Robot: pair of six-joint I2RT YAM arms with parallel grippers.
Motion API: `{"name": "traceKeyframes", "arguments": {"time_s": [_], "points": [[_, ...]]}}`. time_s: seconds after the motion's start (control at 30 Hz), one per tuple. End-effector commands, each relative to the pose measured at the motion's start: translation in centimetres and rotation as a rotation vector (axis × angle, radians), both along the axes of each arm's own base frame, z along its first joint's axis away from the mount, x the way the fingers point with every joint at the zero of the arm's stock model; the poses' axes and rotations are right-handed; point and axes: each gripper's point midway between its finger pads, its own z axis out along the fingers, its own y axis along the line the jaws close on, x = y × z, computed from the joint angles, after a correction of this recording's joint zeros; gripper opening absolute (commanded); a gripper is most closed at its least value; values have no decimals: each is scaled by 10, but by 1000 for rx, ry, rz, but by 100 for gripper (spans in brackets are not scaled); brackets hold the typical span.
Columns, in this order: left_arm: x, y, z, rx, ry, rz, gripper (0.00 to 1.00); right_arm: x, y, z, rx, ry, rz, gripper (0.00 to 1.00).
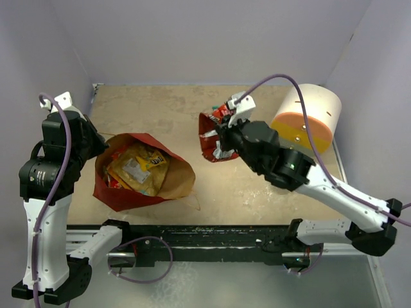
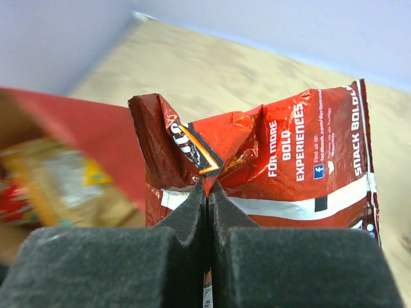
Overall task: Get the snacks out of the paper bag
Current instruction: Place the snack at the center of the board.
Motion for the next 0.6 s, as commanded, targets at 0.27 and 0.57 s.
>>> {"name": "traceKeyframes", "arguments": {"time_s": [0.27, 0.57], "points": [[1, -6, 13, -37, -71, -20, 0, 111, -45, -159, -322, 392, -310, 0], [-5, -19, 8, -89, -67, -77, 0, 151, -61, -239, -509, 468, -408, 0]]}}
